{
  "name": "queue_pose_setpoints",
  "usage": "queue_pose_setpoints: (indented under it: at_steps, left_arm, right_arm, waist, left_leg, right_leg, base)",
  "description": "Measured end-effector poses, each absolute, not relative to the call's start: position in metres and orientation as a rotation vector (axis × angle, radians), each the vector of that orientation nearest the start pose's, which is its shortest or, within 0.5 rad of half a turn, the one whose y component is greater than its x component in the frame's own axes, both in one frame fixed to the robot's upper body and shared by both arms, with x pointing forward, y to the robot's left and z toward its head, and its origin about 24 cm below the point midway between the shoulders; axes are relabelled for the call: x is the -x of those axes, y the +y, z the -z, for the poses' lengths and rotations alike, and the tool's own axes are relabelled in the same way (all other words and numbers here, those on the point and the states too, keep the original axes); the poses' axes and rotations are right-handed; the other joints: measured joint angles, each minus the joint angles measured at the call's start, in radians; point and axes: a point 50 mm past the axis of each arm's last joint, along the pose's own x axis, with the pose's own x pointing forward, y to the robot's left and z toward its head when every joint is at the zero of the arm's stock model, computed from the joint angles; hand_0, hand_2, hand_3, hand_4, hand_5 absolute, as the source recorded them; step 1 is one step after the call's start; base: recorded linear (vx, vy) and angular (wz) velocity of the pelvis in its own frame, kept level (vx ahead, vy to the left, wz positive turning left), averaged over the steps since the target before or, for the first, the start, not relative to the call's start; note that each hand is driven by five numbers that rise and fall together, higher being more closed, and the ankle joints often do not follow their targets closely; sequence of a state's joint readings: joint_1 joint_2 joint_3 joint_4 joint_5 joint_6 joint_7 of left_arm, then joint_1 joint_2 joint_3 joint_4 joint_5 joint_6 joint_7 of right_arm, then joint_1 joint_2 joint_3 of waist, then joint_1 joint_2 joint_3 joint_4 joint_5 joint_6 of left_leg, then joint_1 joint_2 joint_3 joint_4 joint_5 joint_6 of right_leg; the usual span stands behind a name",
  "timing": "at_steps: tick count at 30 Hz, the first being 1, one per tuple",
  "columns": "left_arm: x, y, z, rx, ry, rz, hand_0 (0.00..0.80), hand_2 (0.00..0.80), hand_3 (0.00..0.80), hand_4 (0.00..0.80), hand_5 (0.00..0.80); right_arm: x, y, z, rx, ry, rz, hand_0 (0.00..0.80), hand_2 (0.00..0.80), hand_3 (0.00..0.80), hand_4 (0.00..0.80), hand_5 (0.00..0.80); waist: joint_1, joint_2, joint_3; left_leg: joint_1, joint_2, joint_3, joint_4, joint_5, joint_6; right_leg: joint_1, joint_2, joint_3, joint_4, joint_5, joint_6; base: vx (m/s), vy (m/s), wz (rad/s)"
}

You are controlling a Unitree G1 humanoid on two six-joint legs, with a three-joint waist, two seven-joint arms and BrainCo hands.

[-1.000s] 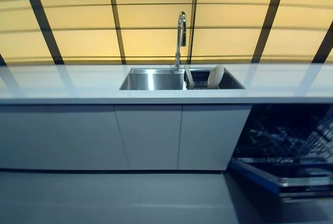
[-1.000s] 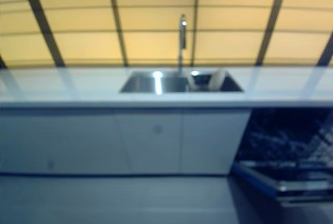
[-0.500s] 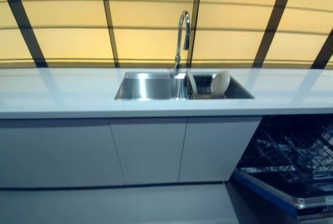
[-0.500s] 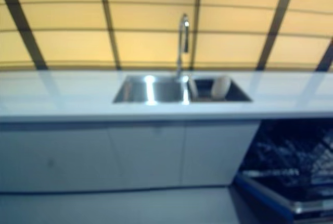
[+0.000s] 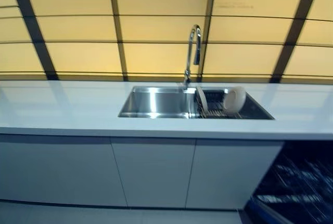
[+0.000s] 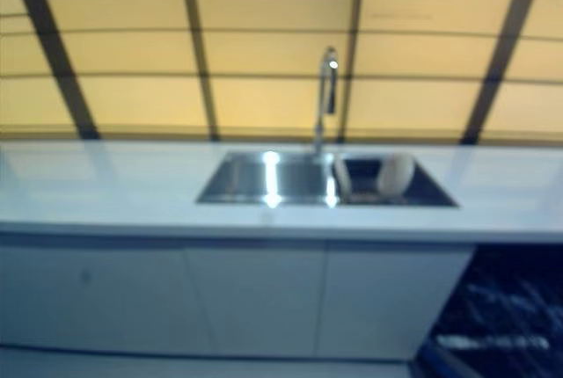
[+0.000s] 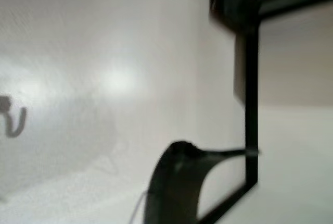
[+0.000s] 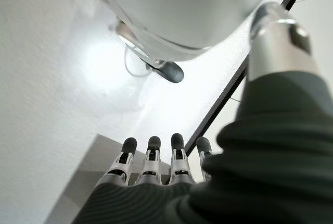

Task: Take plates into dishwasher

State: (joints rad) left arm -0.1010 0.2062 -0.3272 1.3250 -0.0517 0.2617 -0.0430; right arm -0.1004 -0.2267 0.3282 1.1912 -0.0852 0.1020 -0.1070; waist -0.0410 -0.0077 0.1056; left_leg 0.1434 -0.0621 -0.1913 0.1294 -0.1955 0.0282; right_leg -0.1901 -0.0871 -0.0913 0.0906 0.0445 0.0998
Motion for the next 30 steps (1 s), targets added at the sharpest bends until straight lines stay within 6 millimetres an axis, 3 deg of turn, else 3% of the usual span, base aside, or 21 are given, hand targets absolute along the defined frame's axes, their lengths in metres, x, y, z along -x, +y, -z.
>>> queue_pose_setpoints:
  at_steps: [2, 4, 5, 8, 10, 13, 15, 16, 18, 20, 22, 23, 24, 25, 26, 27, 28, 29, 30]
  left_arm:
    - [-0.077, 0.220, 0.169, -0.354, 1.517, 0.090, 0.000, 0.000, 0.000, 0.000, 0.000]
    - [-0.076, 0.218, 0.169, -0.404, 1.512, 0.136, 0.000, 0.000, 0.000, 0.000, 0.000]
    - [-0.076, 0.218, 0.169, -0.404, 1.512, 0.136, 0.000, 0.000, 0.000, 0.000, 0.000]
    - [-0.090, 0.211, 0.168, -0.427, 1.461, 0.178, 0.000, 0.000, 0.000, 0.000, 0.000]
    - [-0.095, 0.208, 0.168, -0.425, 1.443, 0.184, 0.000, 0.000, 0.000, 0.000, 0.000]
    - [-0.107, 0.203, 0.166, -0.411, 1.384, 0.176, 0.000, 0.000, 0.000, 0.000, 0.000]
    - [-0.117, 0.201, 0.164, -0.383, 1.338, 0.137, 0.000, 0.000, 0.000, 0.000, 0.000]
    - [-0.114, 0.197, 0.165, -0.349, 1.327, 0.108, 0.000, 0.000, 0.000, 0.000, 0.000]
    - [-0.116, 0.193, 0.165, -0.341, 1.295, 0.098, 0.000, 0.000, 0.000, 0.000, 0.000]
    - [-0.117, 0.193, 0.164, -0.320, 1.273, 0.079, 0.000, 0.000, 0.000, 0.000, 0.000]
    - [-0.114, 0.194, 0.165, -0.309, 1.271, 0.068, 0.000, 0.000, 0.000, 0.000, 0.000]
    - [-0.114, 0.193, 0.165, -0.303, 1.275, 0.066, 0.000, 0.000, 0.000, 0.000, 0.000]
    - [-0.117, 0.186, 0.165, -0.278, 1.270, 0.068, 0.000, 0.000, 0.000, 0.000, 0.000]
    - [-0.126, 0.197, 0.161, -0.290, 1.238, 0.042, 0.000, 0.000, 0.000, 0.000, 0.000]
    - [-0.128, 0.207, 0.159, -0.294, 1.231, 0.007, 0.000, 0.000, 0.000, 0.000, 0.000]
    - [-0.123, 0.215, 0.159, -0.311, 1.259, -0.009, 0.000, 0.000, 0.000, 0.000, 0.000]
    - [-0.121, 0.215, 0.159, -0.311, 1.271, -0.009, 0.000, 0.000, 0.000, 0.000, 0.000]
    - [-0.122, 0.214, 0.159, -0.311, 1.272, -0.008, 0.000, 0.000, 0.000, 0.000, 0.000]
    - [-0.123, 0.216, 0.159, -0.314, 1.272, -0.010, 0.000, 0.000, 0.000, 0.000, 0.000]
  right_arm:
    - [-0.127, -0.219, 0.155, 0.577, 1.191, -0.082, 0.000, 0.000, 0.000, 0.000, 0.000]
    - [-0.123, -0.225, 0.155, 0.592, 1.204, -0.071, 0.000, 0.000, 0.000, 0.000, 0.000]
    - [-0.123, -0.225, 0.155, 0.592, 1.204, -0.071, 0.000, 0.000, 0.000, 0.000, 0.000]
    - [-0.120, -0.234, 0.154, 0.613, 1.219, -0.051, 0.000, 0.000, 0.000, 0.000, 0.000]
    - [-0.123, -0.234, 0.153, 0.618, 1.210, -0.053, 0.000, 0.000, 0.000, 0.000, 0.000]
    - [-0.126, -0.232, 0.153, 0.634, 1.201, -0.071, 0.000, 0.000, 0.000, 0.000, 0.000]
    - [-0.126, -0.230, 0.153, 0.644, 1.199, -0.079, 0.000, 0.000, 0.000, 0.000, 0.000]
    - [-0.125, -0.231, 0.153, 0.650, 1.205, -0.075, 0.000, 0.000, 0.000, 0.000, 0.000]
    - [-0.121, -0.229, 0.156, 0.654, 1.233, -0.072, 0.000, 0.000, 0.000, 0.000, 0.000]
    - [-0.120, -0.228, 0.156, 0.654, 1.239, -0.077, 0.000, 0.000, 0.000, 0.000, 0.000]
    - [-0.121, -0.225, 0.157, 0.656, 1.243, -0.085, 0.000, 0.000, 0.000, 0.000, 0.000]
    - [-0.121, -0.226, 0.157, 0.656, 1.248, -0.084, 0.000, 0.000, 0.000, 0.000, 0.000]
    - [-0.126, -0.238, 0.153, 0.675, 1.261, -0.058, 0.000, 0.000, 0.000, 0.000, 0.000]
    - [-0.130, -0.229, 0.154, 0.651, 1.250, -0.075, 0.000, 0.000, 0.000, 0.000, 0.000]
    - [-0.134, -0.223, 0.154, 0.632, 1.234, -0.090, 0.000, 0.000, 0.000, 0.000, 0.000]
    - [-0.128, -0.221, 0.156, 0.614, 1.247, -0.097, 0.000, 0.000, 0.000, 0.000, 0.000]
    - [-0.131, -0.225, 0.155, 0.620, 1.243, -0.088, 0.000, 0.000, 0.000, 0.000, 0.000]
    - [-0.133, -0.227, 0.153, 0.622, 1.234, -0.083, 0.000, 0.000, 0.000, 0.000, 0.000]
    - [-0.127, -0.226, 0.156, 0.608, 1.251, -0.086, 0.000, 0.000, 0.000, 0.000, 0.000]
  waist:
    - [0.001, 0.004, -0.001]
    - [0.000, 0.021, -0.016]
    - [0.000, 0.021, -0.016]
    - [-0.010, 0.035, -0.023]
    - [-0.022, 0.037, -0.024]
    - [-0.024, 0.030, -0.029]
    - [-0.017, 0.006, -0.033]
    - [0.013, 0.001, -0.026]
    - [0.037, -0.024, -0.005]
    - [0.063, -0.031, 0.019]
    - [0.101, -0.028, 0.025]
    - [0.103, -0.013, 0.031]
    - [0.144, 0.098, 0.055]
    - [0.163, 0.053, 0.078]
    - [0.159, 0.033, 0.099]
    - [0.171, 0.008, 0.088]
    - [0.167, 0.013, 0.085]
    - [0.159, 0.022, 0.091]
    - [0.140, 0.022, 0.092]
  left_leg:
    - [0.055, 0.044, 0.047, -0.001, -0.029, -0.039]
    - [0.076, 0.092, 0.067, -0.014, -0.051, -0.061]
    - [0.076, 0.092, 0.067, -0.014, -0.051, -0.061]
    - [0.073, 0.130, 0.080, -0.012, -0.055, -0.067]
    - [0.067, 0.138, 0.079, 0.000, -0.053, -0.070]
    - [0.018, 0.129, 0.080, 0.087, -0.047, -0.082]
    - [-0.114, 0.095, 0.106, 0.337, -0.033, -0.108]
    - [-0.193, 0.091, 0.124, 0.506, 0.017, -0.129]
    - [-0.312, 0.050, 0.132, 0.642, 0.024, -0.100]
    - [-0.353, 0.010, 0.171, 0.509, 0.033, -0.086]
    - [-0.327, 0.006, 0.224, 0.186, 0.078, -0.085]
    - [-0.316, 0.012, 0.232, 0.055, 0.116, -0.102]
    - [-0.316, 0.129, 0.180, -0.122, 0.162, -0.154]
    - [-0.314, 0.108, 0.187, -0.085, 0.264, -0.161]
    - [-0.313, 0.098, 0.186, -0.061, 0.284, -0.139]
    - [-0.314, 0.079, 0.192, -0.027, 0.280, -0.137]
    - [-0.303, 0.078, 0.192, -0.010, 0.273, -0.133]
    - [-0.294, 0.075, 0.192, -0.016, 0.290, -0.103]
    - [-0.264, 0.064, 0.200, -0.034, 0.300, -0.037]
  right_leg:
    - [0.017, 0.034, -0.005, 0.045, 0.041, -0.063]
    - [0.021, 0.076, -0.012, 0.072, 0.022, -0.110]
    - [0.021, 0.076, -0.012, 0.072, 0.022, -0.110]
    - [0.011, 0.111, -0.029, 0.085, -0.002, -0.152]
    - [0.012, 0.118, -0.031, 0.080, -0.009, -0.157]
    - [0.013, 0.114, -0.041, 0.072, -0.022, -0.167]
    - [0.018, 0.096, -0.043, 0.057, -0.026, -0.176]
    - [0.049, 0.108, -0.024, 0.047, -0.023, -0.191]
    - [0.095, 0.099, 0.014, 0.013, -0.022, -0.198]
    - [0.124, 0.096, 0.033, 0.001, -0.026, -0.201]
    - [0.160, 0.105, 0.060, -0.058, -0.030, -0.203]
    - [0.205, 0.130, 0.070, -0.125, -0.041, -0.177]
    - [0.180, 0.240, 0.046, 0.033, -0.121, -0.171]
    - [0.169, 0.202, 0.064, 0.175, -0.189, -0.173]
    - [0.188, 0.204, 0.097, 0.168, -0.240, -0.216]
    - [0.188, 0.190, 0.115, 0.158, -0.237, -0.221]
    - [0.193, 0.187, 0.114, 0.153, -0.236, -0.216]
    - [0.216, 0.184, 0.112, 0.137, -0.235, -0.204]
    - [0.246, 0.172, 0.112, 0.111, -0.225, -0.178]
  base:
    - [0.432, -0.221, 0.17]
    - [0.260, -0.158, 0.02]
    - [0.171, -0.109, -0.12]
    - [0.157, -0.115, -0.01]
    - [0.174, -0.168, -0.01]
    - [0.194, -0.248, 0.03]
    - [0.329, -0.309, 0.05]
    - [0.225, -0.102, -0.25]
    - [0.251, -0.011, -0.20]
    - [0.574, 0.052, -0.41]
    - [0.620, 0.062, -0.63]
    - [0.438, 0.070, -0.63]
    - [0.378, 0.081, -0.82]
    - [0.399, 0.104, -0.80]
    - [0.369, 0.088, -0.60]
    - [0.368, 0.072, -0.50]
    - [0.265, 0.035, -0.56]
    - [0.224, 0.022, -0.30]
    - [0.158, 0.014, -0.10]
